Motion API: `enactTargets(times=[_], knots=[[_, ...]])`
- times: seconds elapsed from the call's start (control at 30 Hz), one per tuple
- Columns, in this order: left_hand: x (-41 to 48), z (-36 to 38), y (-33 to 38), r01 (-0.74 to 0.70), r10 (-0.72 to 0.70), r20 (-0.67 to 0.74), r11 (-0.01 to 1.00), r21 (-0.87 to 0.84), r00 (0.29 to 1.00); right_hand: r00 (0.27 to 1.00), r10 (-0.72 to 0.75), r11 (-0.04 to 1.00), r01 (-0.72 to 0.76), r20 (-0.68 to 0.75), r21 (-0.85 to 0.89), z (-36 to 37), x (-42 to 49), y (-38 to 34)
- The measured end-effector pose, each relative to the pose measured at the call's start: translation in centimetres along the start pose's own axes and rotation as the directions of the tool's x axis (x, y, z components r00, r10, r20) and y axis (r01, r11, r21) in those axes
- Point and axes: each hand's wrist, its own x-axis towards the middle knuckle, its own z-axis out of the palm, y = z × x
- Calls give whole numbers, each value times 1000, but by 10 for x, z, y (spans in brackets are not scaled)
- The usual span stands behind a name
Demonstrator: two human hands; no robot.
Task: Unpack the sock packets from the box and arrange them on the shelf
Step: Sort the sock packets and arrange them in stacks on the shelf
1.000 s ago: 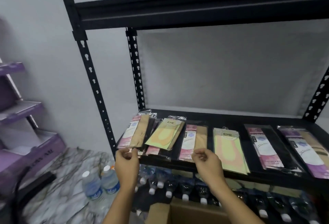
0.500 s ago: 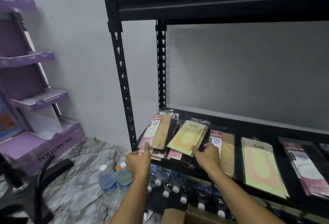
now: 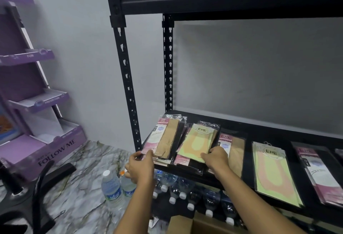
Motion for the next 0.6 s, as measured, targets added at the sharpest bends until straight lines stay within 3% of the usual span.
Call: enactTargets(times=[0.2, 0.43, 0.6], knots=[[-13, -13, 7, 12, 1, 48, 964, -266, 999, 999, 42, 988, -37, -31, 151, -2, -7, -4], [-19, -23, 6, 117, 13, 254, 865, -488, 967, 993, 111, 898, -122, 50, 424, -8, -18, -2], [-31, -30, 6, 163, 35, 313, 796, -583, 949, 998, 48, 861, -58, 32, 505, -16, -29, 3]])
